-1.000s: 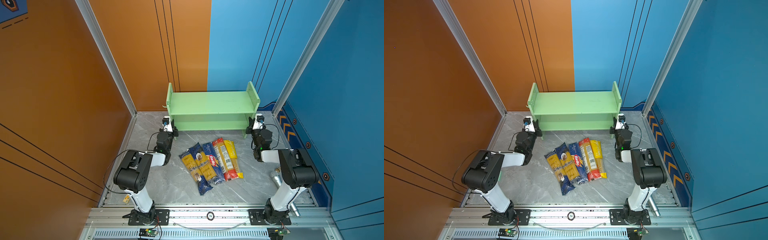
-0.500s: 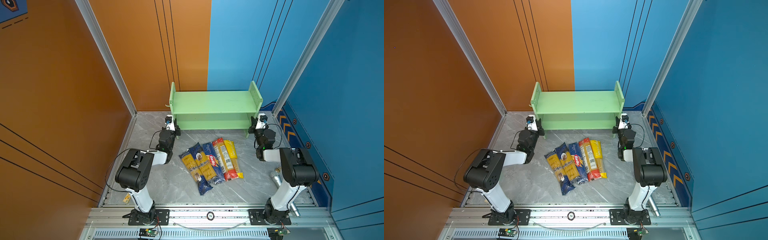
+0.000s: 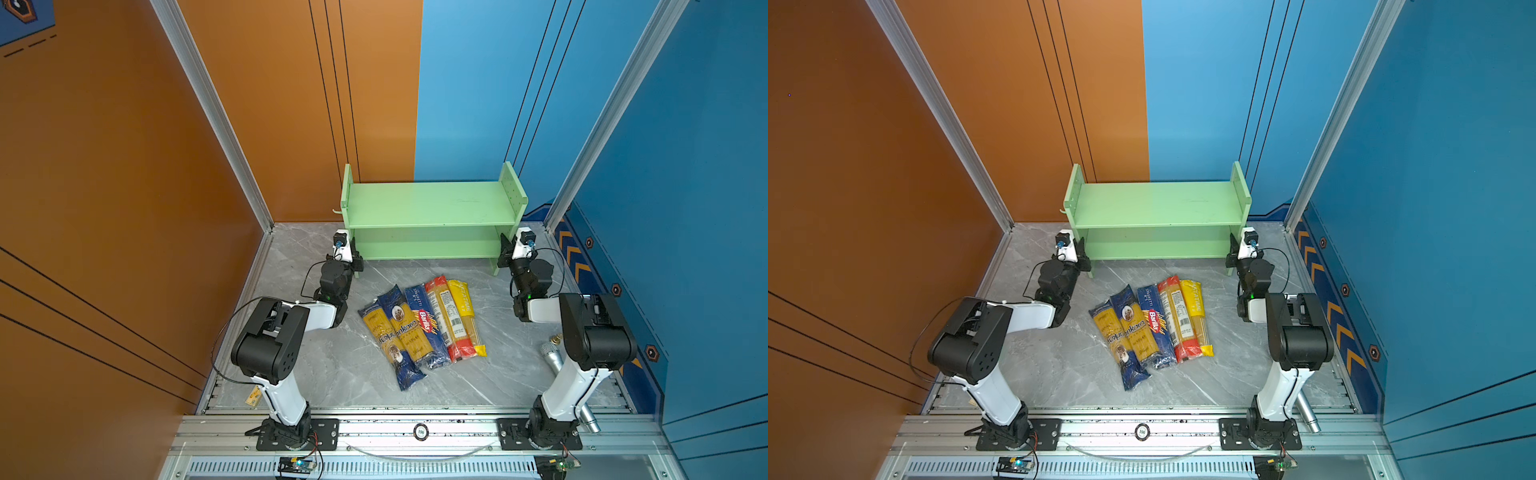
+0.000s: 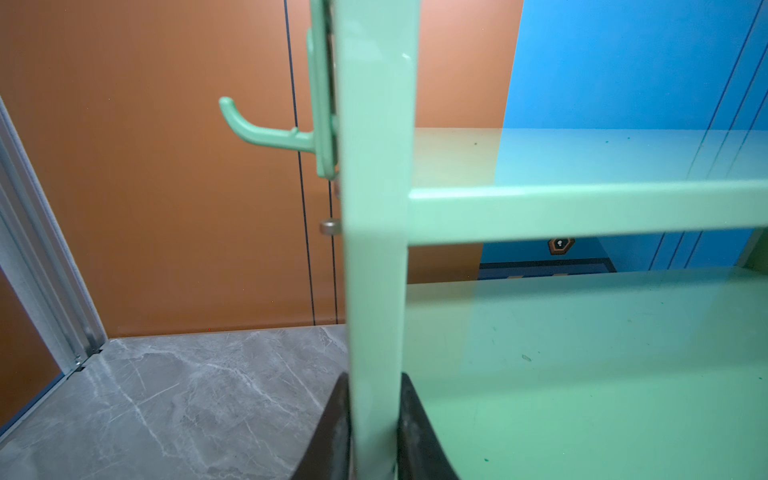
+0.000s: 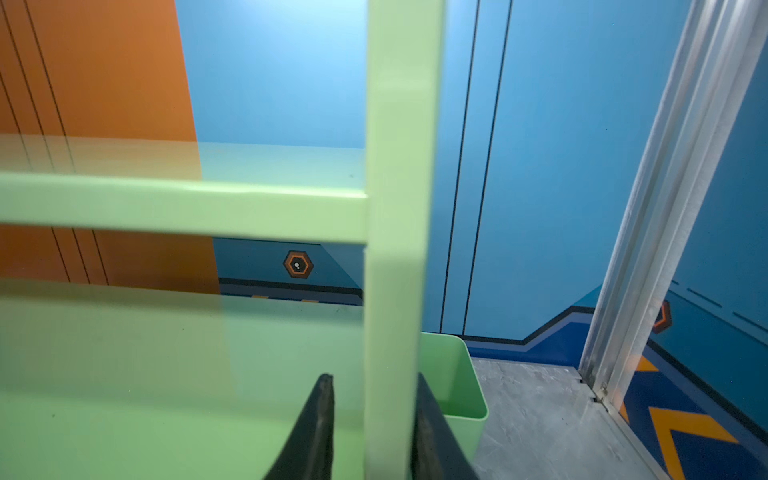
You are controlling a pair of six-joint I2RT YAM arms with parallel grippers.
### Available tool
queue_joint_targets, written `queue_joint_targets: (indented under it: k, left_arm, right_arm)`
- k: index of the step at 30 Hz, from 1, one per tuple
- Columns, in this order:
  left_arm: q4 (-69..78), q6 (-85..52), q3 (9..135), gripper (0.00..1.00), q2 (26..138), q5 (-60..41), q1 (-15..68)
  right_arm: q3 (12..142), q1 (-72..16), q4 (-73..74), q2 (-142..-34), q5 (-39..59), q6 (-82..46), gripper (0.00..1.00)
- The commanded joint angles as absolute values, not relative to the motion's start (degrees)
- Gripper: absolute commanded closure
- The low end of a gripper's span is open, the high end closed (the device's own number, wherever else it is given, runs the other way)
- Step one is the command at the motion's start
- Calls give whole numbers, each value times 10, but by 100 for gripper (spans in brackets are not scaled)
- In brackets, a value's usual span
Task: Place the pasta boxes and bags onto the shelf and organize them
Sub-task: 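Hold the shelf with both grippers and settle it just beyond the pasta packages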
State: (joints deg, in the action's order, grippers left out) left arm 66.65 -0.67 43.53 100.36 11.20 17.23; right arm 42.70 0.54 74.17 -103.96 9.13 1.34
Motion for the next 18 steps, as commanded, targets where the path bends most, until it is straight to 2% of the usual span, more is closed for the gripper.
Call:
queue_joint_targets:
  k: [1,6,10,13,18]
  left_arm:
    - [665,16,429,72,991,37,210]
    - [665,23,416,64,980,51,213]
    - [665,23,407,61,972,55,214]
    - [665,24,400,52,966,60,214]
    - [665,26,380,46,947,75,217]
  right_arm:
    - [431,-3,744,-1049,142,12,62]
    - [425,-3,743,-1040,145,10,55]
    - [418,-3,742,-1033,148,9,53]
    - [409,-3,741,-1027,151,9,52]
    - [396,-2,742,-1014,147,8,50]
